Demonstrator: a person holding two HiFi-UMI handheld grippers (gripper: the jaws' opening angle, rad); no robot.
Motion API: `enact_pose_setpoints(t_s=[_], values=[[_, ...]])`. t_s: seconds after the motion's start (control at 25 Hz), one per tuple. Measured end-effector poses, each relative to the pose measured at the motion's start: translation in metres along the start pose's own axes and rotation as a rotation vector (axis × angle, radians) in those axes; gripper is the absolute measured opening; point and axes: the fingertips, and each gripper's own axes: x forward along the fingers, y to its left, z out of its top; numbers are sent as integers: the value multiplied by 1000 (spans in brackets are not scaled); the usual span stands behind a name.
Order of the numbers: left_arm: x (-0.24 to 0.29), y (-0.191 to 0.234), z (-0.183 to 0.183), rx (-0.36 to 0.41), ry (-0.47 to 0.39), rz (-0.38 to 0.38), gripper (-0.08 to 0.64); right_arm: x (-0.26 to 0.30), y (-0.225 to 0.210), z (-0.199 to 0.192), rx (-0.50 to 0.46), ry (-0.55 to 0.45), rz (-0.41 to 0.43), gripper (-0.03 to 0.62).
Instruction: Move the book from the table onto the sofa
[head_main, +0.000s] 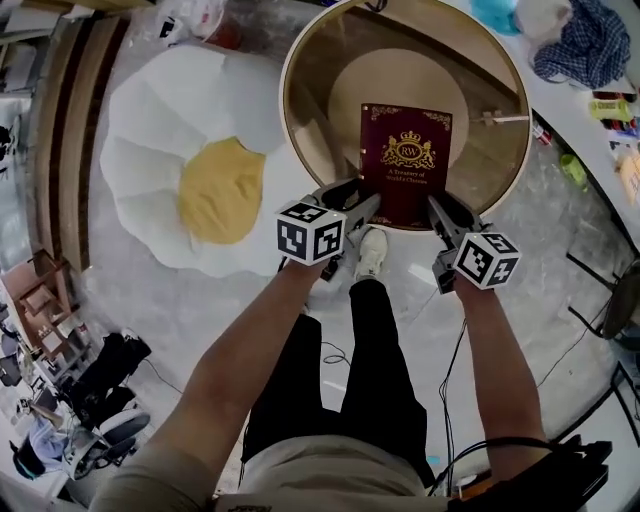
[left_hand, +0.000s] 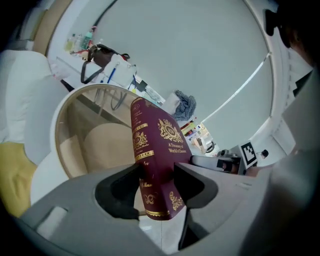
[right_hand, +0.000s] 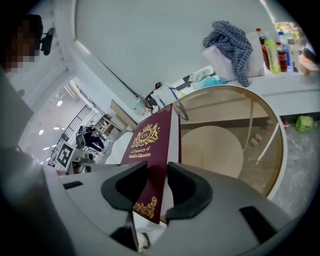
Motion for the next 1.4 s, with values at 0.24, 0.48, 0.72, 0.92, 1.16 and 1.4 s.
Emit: enact_pose_setpoints(t_s=[0.24, 0.48, 0.72, 0.92, 1.16, 1.4], values=[[-84, 27, -19, -93, -149, 109, 215, 30, 76, -20, -118, 88, 122, 137], [-175, 97, -53, -177, -233, 204, 215, 97, 161, -69, -200, 183, 217, 137], [-273, 180, -111, -283, -320, 306, 214, 174, 252, -147, -284, 310, 304, 137], [-305, 251, -163, -347, -344, 354, 215, 238, 279, -213, -321, 383, 336, 137], [-283, 354, -234, -380, -329, 385, 215, 331, 250, -301, -337, 468, 353, 137], [-242, 442, -296, -424, -340, 378, 215, 408, 208, -368, -384, 517, 340, 137]])
